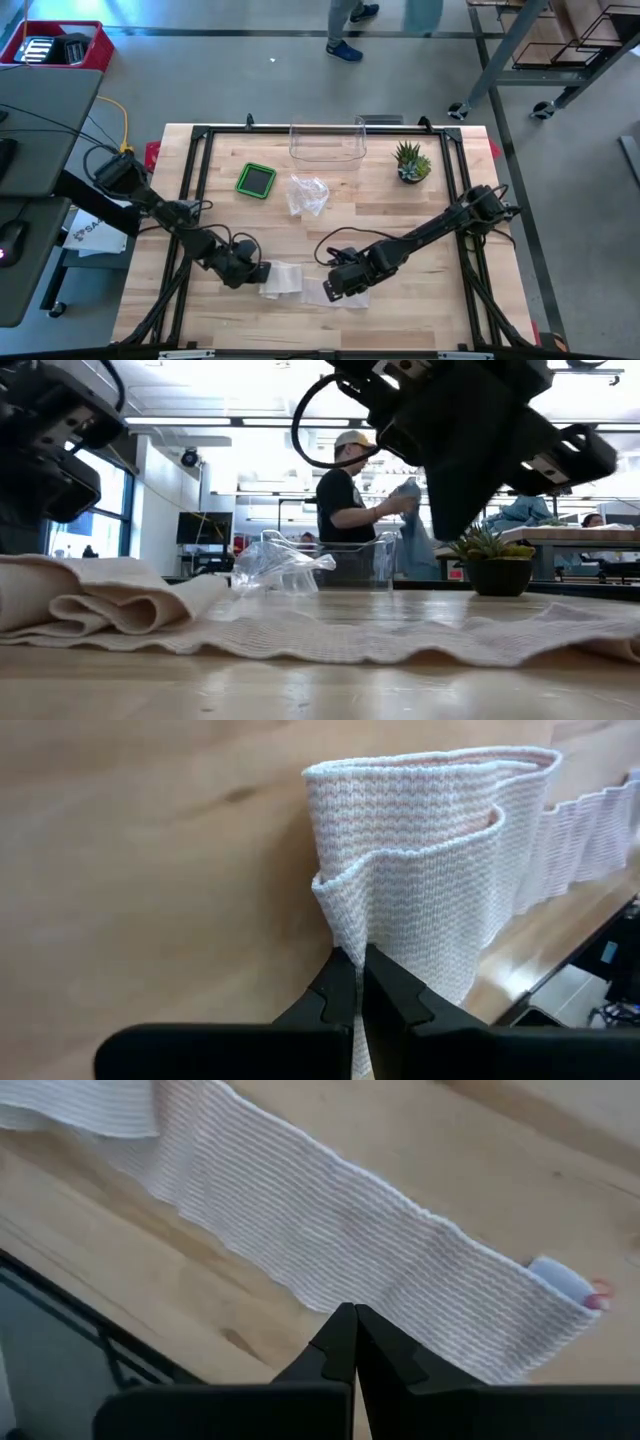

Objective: Roll bandage
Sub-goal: Roll the bandage

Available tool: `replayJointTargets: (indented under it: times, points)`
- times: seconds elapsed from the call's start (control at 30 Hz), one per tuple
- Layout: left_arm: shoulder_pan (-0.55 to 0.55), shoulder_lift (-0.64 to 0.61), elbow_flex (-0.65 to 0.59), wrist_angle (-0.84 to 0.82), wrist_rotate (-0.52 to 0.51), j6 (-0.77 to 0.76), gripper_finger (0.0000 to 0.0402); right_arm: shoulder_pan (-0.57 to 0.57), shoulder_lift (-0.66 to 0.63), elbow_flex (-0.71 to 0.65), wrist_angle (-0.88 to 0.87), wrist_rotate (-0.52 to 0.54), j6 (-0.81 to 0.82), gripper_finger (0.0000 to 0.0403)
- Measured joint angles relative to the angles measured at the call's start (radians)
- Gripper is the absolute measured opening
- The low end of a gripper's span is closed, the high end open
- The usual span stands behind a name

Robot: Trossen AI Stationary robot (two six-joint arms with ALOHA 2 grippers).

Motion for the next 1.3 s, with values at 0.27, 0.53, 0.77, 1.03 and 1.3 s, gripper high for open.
replayJointTargets:
  times: [0.27,0.53,0.77,1.03,1.3]
  points:
    - [-0.058,0.0,0.0,-0.002,-0.004,-0.035,0.0,0.018,0.074,-0.002,0.097,-0.077,0.004,0.0]
    - [-0.09,0.001,0.0,-0.022,0.008,0.012,0.0,0.029,0.081,-0.002,0.106,-0.043,0.025,0.0]
    - [-0.105,0.001,0.0,-0.027,0.011,0.034,0.0,0.037,0.108,-0.002,0.127,-0.028,0.051,0.0]
    - [-0.106,0.001,0.002,0.0,0.007,-0.011,0.0,0.025,0.119,-0.002,0.063,0.013,0.052,0.0]
    - [-0.13,0.001,0.061,-0.002,-0.072,0.081,0.0,-0.018,0.118,-0.001,0.025,0.042,0.05,0.0]
